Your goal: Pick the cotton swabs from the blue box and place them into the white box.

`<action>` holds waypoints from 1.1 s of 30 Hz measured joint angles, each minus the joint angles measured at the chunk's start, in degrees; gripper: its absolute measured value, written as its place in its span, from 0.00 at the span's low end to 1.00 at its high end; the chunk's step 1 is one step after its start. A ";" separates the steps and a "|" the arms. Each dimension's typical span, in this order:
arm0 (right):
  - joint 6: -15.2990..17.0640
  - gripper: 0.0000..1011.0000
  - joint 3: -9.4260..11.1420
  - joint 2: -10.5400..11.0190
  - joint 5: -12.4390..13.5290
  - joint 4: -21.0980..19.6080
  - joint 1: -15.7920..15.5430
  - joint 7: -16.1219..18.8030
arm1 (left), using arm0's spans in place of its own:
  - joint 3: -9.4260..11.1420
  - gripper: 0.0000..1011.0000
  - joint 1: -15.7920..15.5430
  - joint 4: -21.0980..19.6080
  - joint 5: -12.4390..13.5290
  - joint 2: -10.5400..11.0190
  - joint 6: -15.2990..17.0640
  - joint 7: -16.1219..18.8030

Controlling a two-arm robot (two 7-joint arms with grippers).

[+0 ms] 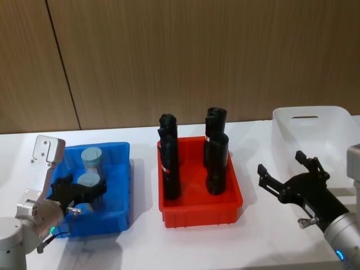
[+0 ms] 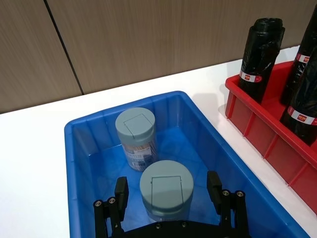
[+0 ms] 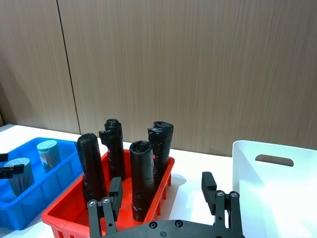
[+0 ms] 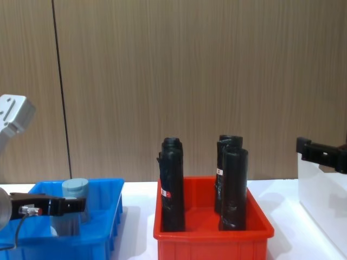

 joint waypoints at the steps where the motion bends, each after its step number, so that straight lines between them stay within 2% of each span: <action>1: 0.00 0.99 0.00 0.00 0.00 0.00 0.00 0.00 | 0.01 0.99 -0.28 0.58 0.14 -0.12 -0.22 -0.32; 14: 0.00 0.99 0.00 0.00 0.00 0.00 0.00 0.00 | 0.02 0.99 -2.35 4.93 0.58 -1.01 -2.37 -2.81; 20: 0.00 0.99 0.00 0.00 0.00 0.00 0.00 0.00 | -0.06 0.88 -3.02 6.59 -0.03 -1.38 -3.39 -3.76; 26: 0.00 0.99 0.00 0.00 0.00 0.00 0.00 0.00 | -0.18 0.69 -3.54 8.06 -1.27 -1.77 -4.24 -4.44; 33: 0.00 0.99 0.00 0.00 0.00 0.00 0.00 0.00 | -0.40 0.66 -3.71 8.66 -2.73 -1.99 -4.85 -4.99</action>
